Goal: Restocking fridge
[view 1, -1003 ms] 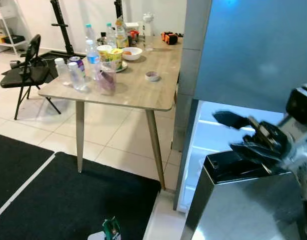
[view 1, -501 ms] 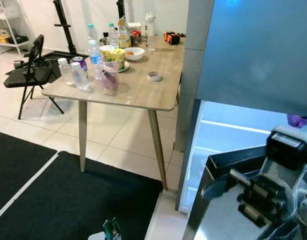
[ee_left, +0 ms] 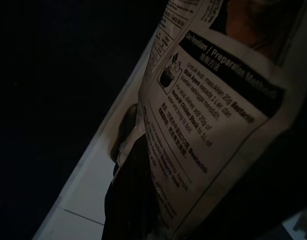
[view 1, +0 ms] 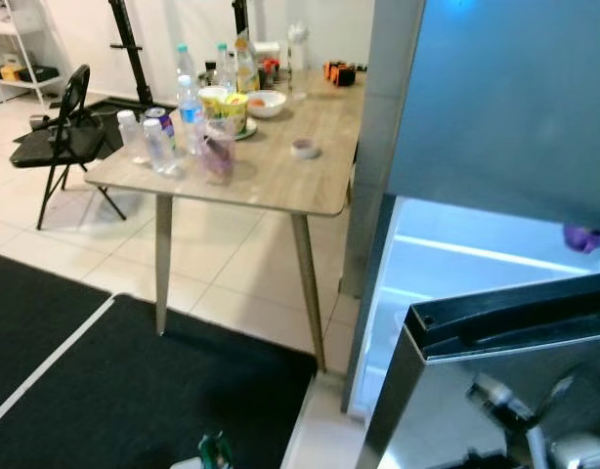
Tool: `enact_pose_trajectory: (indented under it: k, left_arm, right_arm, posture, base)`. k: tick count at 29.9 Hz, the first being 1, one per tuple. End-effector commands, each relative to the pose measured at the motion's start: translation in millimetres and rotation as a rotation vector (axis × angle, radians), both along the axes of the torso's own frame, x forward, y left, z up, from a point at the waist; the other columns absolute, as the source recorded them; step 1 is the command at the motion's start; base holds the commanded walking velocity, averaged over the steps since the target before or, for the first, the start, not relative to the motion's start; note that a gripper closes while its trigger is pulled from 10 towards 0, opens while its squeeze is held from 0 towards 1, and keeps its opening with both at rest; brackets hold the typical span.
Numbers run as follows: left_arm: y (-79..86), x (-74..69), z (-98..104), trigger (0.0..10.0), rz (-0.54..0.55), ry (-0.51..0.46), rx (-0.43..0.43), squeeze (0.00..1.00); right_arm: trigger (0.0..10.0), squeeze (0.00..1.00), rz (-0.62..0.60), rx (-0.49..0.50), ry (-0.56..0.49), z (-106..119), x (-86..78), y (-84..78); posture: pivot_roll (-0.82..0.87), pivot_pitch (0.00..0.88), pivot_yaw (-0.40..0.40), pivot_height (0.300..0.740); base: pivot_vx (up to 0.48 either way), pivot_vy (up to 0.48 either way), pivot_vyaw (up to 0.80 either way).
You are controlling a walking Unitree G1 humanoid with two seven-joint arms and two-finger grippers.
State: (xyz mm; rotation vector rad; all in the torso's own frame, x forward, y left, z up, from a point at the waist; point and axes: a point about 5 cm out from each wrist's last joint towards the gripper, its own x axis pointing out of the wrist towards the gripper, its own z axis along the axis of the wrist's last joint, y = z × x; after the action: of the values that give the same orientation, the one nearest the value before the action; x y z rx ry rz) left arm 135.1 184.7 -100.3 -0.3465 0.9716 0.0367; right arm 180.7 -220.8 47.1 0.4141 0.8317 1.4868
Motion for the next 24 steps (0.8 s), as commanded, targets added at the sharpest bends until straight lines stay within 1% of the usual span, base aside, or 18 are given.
enact_pose_trajectory:
  k: [1, 2, 3, 4, 5, 7, 8, 9, 11, 12, 13, 14, 15, 16, 17, 18, 19, 24]
  left_arm:
    - [-5.0, -6.8, -3, 10.0, -0.011, 0.03, -0.016, 0.0]
    - [-4.8, -6.2, -3, 10.0, -0.011, 0.029, -0.014, 0.0]
    - [-4.8, -6.2, -3, 10.0, -0.011, 0.029, -0.014, 0.0]
    - [-4.8, -5.8, -3, 10.0, -0.011, 0.028, -0.012, 0.0]
    - [-4.8, -5.8, -3, 10.0, -0.011, 0.028, -0.012, 0.0]
    - [-3.8, -5.2, -3, 10.0, -0.009, 0.028, -0.006, 0.0]
    - [-2.8, -5.2, -3, 10.0, -0.006, 0.028, -0.002, 0.0]
    - [-1.8, -5.1, -2, 10.0, -0.005, 0.029, 0.001, 0.0]
    - [-0.1, -5.1, -2, 10.0, -0.003, 0.031, 0.006, 0.0]
    - [0.4, -5.1, -2, 10.0, -0.003, 0.032, 0.008, 0.0]
    - [0.4, -5.1, -2, 10.0, -0.003, 0.032, 0.008, 0.0]
    - [0.9, -4.8, -2, 10.0, -0.003, 0.031, 0.009, 0.0]
    - [0.9, -4.8, -2, 10.0, -0.003, 0.031, 0.009, 0.0]
    - [1.7, -4.2, -2, 10.0, 0.0, 0.029, 0.011, 0.0]
    - [3.2, -2.9, -1, 10.0, 0.006, 0.026, 0.015, 0.0]
    - [3.2, -2.9, -1, 10.0, 0.006, 0.026, 0.015, 0.0]
    - [3.7, -2.5, -1, 10.0, 0.009, 0.025, 0.016, 0.0]
    - [6.2, -2.3, -1, 10.0, 0.023, 0.028, 0.022, 0.0]
  right_arm:
    - [10.0, 0.0, -0.075, -0.15, 0.032, -24, -7.2, -16.1]
    - [10.0, 0.0, -0.164, -0.255, 0.048, -41, -11.5, -24.6]
    - [10.0, 0.0, -0.164, -0.255, 0.048, -41, -11.5, -24.6]
    - [10.0, 0.0, -0.255, -0.338, 0.072, -55, -16.3, -31.4]
    - [10.0, 0.0, -0.255, -0.338, 0.072, -55, -16.3, -31.4]
    - [10.0, 0.0, -0.463, -0.493, 0.119, -80, -27.4, -42.3]
    - [10.0, 0.0, -0.583, -0.603, 0.124, -92, -32.6, -47.2]
    - [10.0, 0.0, -0.674, -0.693, 0.112, -101, -36.1, -50.3]
    - [10.0, 0.0, -0.794, -0.807, 0.116, -111, -41.7, -53.6]
    - [10.0, 0.0, -0.817, -0.85, 0.111, -114, -44.5, -54.2]
    - [10.0, 0.0, -0.817, -0.85, 0.111, -114, -44.5, -54.2]
    - [10.0, 0.0, -0.831, -0.892, 0.108, -117, -47.2, -54.8]
    - [10.0, 0.0, -0.831, -0.892, 0.108, -117, -47.2, -54.8]
    - [10.0, 0.0, -0.855, -0.959, 0.097, -120, -50.0, -56.4]
    - [10.0, 0.0, -0.915, -1.042, 0.115, -126, -55.9, -56.8]
    - [10.0, 0.0, -0.915, -1.042, 0.115, -126, -55.9, -56.8]
    - [10.0, 0.0, -0.927, -1.069, 0.121, -128, -57.8, -56.3]
    - [10.0, 0.0, -0.952, -1.097, 0.128, -131, -59.3, -54.0]
  posture:
    - [-0.09, 0.037, -0.033, 0.74]
    - [-0.09, 0.03, -0.034, 0.74]
    - [-0.09, 0.03, -0.034, 0.74]
    - [-0.09, 0.028, -0.034, 0.74]
    - [-0.09, 0.028, -0.034, 0.74]
    - [-0.08, 0.026, -0.034, 0.74]
    - [-0.08, 0.026, -0.031, 0.74]
    - [-0.08, 0.026, -0.029, 0.74]
    - [-0.08, 0.028, -0.022, 0.74]
    - [-0.08, 0.028, -0.022, 0.74]
    - [-0.08, 0.028, -0.022, 0.74]
    - [-0.08, 0.03, -0.02, 0.74]
    - [-0.08, 0.03, -0.02, 0.74]
    - [-0.08, 0.031, -0.019, 0.74]
    - [-0.07, 0.03, -0.016, 0.74]
    - [-0.07, 0.03, -0.016, 0.74]
    - [-0.07, 0.03, -0.016, 0.74]
    - [-0.08, 0.03, -0.013, 0.74]
  base:
    - [0.0, 0.0, 0.0]
    - [0.0, 0.0, 0.0]
    - [0.0, 0.0, 0.0]
    - [0.0, 0.0, 0.0]
    - [0.0, 0.0, 0.0]
    - [0.0, 0.0, 0.0]
    - [0.0, 0.0, 0.0]
    - [0.0, 0.0, 0.0]
    - [0.0, 0.0, 0.0]
    - [0.0, 0.0, 0.0]
    - [0.0, 0.0, 0.0]
    - [0.0, 0.0, 0.0]
    - [0.0, 0.0, 0.0]
    - [0.0, 0.0, 0.0]
    - [0.0, 0.0, 0.0]
    - [0.0, 0.0, 0.0]
    - [0.0, 0.0, -0.43]
    - [0.0, 0.0, -0.8]
